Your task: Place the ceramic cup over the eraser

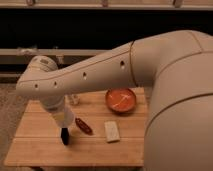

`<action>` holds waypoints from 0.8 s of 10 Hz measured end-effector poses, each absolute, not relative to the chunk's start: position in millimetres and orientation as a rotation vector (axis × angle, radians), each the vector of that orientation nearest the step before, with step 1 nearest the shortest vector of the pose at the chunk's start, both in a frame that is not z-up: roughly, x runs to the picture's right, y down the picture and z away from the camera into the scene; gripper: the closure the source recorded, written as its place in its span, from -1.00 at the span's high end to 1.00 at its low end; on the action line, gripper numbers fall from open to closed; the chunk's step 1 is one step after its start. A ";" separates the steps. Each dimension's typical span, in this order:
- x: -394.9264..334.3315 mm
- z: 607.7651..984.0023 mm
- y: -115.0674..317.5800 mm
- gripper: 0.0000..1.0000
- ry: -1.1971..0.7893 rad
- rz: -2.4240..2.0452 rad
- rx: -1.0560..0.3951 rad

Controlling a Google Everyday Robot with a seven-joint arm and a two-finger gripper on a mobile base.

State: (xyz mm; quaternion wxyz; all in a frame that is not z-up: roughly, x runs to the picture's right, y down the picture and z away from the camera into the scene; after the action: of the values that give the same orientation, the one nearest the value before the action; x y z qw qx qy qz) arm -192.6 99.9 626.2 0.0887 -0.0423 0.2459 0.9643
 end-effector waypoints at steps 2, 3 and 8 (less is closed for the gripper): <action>-192.3 625.3 112.6 -1.00 0.771 2.859 -0.131; -191.6 625.0 117.4 -1.00 0.786 2.855 -0.133; -194.5 623.4 137.9 -1.00 0.853 2.815 -0.153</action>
State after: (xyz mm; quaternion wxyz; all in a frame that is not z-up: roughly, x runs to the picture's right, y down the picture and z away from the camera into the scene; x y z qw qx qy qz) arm -194.5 137.9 623.4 0.0977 -0.0516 0.2882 0.9512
